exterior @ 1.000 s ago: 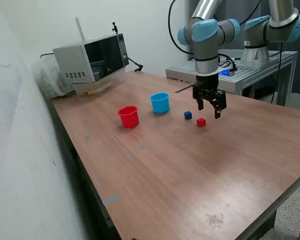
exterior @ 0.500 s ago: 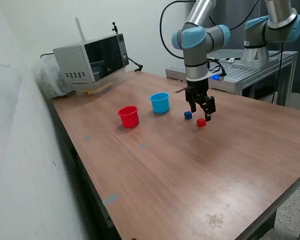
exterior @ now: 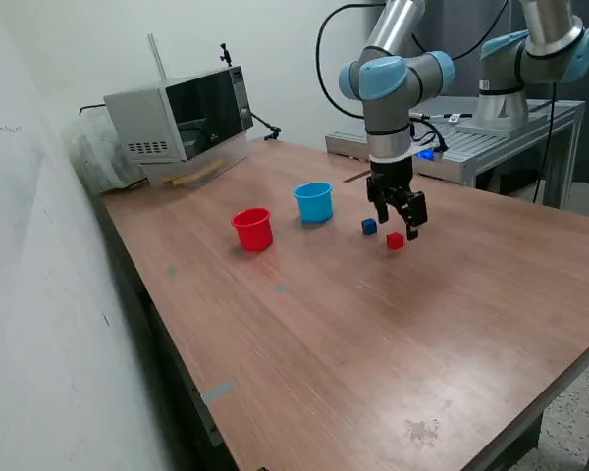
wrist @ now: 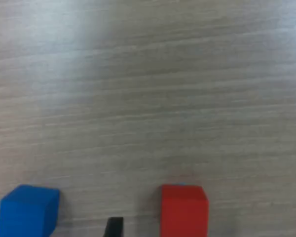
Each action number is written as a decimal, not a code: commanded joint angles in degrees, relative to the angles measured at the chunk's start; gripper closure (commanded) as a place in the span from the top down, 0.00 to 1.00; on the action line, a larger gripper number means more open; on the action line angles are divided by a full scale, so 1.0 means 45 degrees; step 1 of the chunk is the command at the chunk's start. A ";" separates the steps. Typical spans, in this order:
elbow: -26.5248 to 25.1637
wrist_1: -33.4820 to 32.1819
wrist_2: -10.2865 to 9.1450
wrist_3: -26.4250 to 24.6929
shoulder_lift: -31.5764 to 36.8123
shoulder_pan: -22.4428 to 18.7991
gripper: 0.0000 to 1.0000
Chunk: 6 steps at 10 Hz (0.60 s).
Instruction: Place red objects in the red bin, and blue objects in the blue bin.
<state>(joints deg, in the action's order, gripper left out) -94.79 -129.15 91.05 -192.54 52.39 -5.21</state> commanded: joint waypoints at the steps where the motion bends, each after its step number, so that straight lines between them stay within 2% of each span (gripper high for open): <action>1: 0.0029 -0.0012 0.0001 0.0012 -0.0001 -0.0171 1.00; 6: 0.0089 -0.0089 0.0001 0.0032 -0.0313 -0.0073 1.00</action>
